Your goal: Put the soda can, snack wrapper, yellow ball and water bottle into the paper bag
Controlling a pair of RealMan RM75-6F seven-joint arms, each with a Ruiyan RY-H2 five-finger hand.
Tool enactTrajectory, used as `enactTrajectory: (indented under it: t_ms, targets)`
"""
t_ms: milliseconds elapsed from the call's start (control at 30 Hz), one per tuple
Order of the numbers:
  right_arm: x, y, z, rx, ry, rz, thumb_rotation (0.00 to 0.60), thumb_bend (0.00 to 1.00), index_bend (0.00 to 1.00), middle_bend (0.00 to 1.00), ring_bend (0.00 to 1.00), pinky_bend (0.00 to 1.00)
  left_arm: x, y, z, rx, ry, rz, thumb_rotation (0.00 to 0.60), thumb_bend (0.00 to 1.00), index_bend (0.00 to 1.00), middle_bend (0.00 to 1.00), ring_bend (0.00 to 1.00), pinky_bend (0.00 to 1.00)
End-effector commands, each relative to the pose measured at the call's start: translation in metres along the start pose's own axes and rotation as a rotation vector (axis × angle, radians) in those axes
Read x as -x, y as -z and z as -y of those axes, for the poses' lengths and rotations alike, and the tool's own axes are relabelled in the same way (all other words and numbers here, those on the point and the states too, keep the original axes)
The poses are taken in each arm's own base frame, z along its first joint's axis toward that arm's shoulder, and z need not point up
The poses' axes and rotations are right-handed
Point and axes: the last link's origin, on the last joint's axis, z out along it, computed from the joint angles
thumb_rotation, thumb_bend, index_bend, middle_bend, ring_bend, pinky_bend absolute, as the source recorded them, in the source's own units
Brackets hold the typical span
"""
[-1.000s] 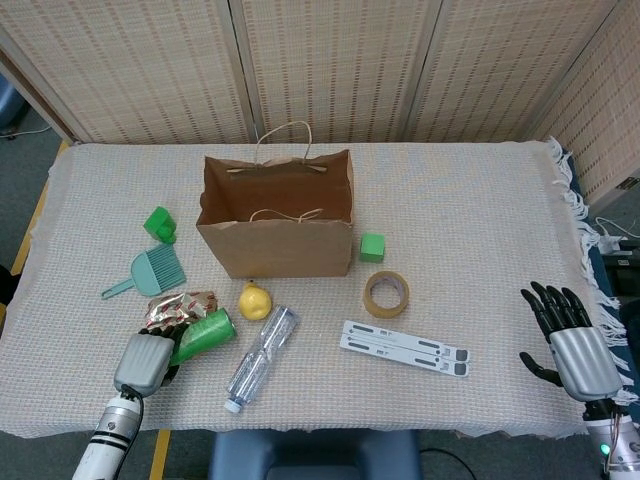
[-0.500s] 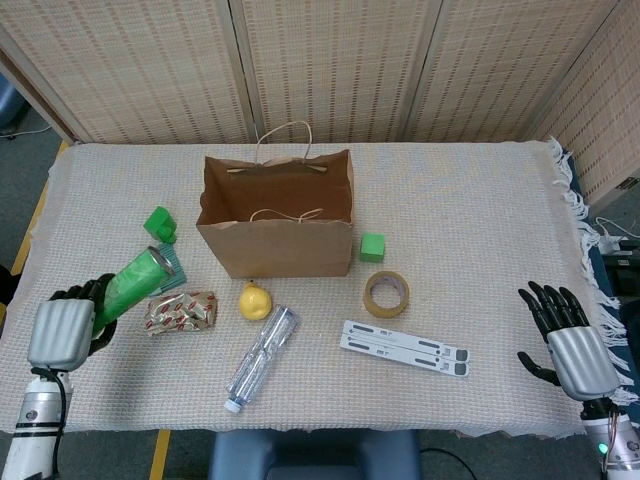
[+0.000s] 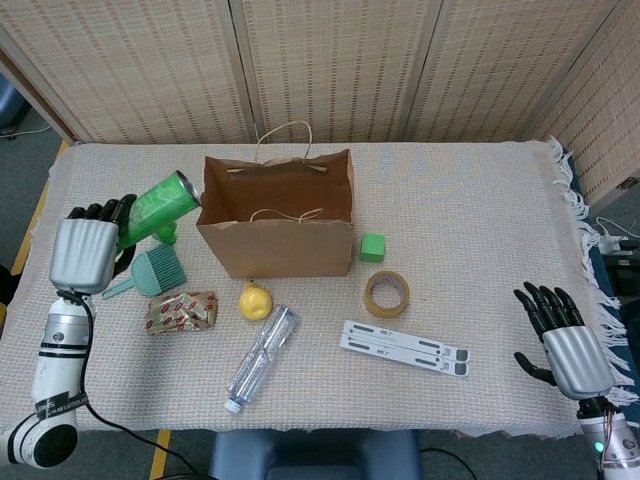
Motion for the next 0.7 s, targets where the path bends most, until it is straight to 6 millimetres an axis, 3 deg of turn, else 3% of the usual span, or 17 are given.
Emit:
enactTrajectory:
  t_ms: [33,167,367,600,700]
  targets:
    - [0.0,-0.001,0.0,0.005,-0.007,0.004,0.6,0.13,0.0,0.0,0.0,0.0,-0.024,-0.043,-0.034,0.083,-0.121,-0.101,0.6,0.59,0.61,0.68,0.69,0.77]
    - [0.0,-0.002,-0.001,0.016,-0.02,0.019,0.6,0.13,0.0,0.0,0.0,0.0,-0.029,-0.057,-0.058,0.18,-0.269,-0.168,0.6,0.59,0.62,0.68,0.69,0.77]
    - [-0.001,-0.003,-0.001,0.019,-0.031,0.026,0.6,0.13,0.0,0.0,0.0,0.0,-0.021,-0.072,-0.085,0.284,-0.468,-0.234,0.6,0.59,0.62,0.68,0.69,0.77]
    - [0.0,-0.003,-0.001,0.018,-0.035,0.033,0.6,0.13,0.0,0.0,0.0,0.0,-0.007,-0.082,-0.099,0.388,-0.719,-0.324,0.6,0.58,0.62,0.68,0.68,0.77]
    - [-0.001,-0.003,-0.001,0.02,-0.04,0.03,0.6,0.13,0.0,0.0,0.0,0.0,-0.002,-0.084,-0.1,0.399,-0.758,-0.326,0.6,0.54,0.57,0.6,0.61,0.71]
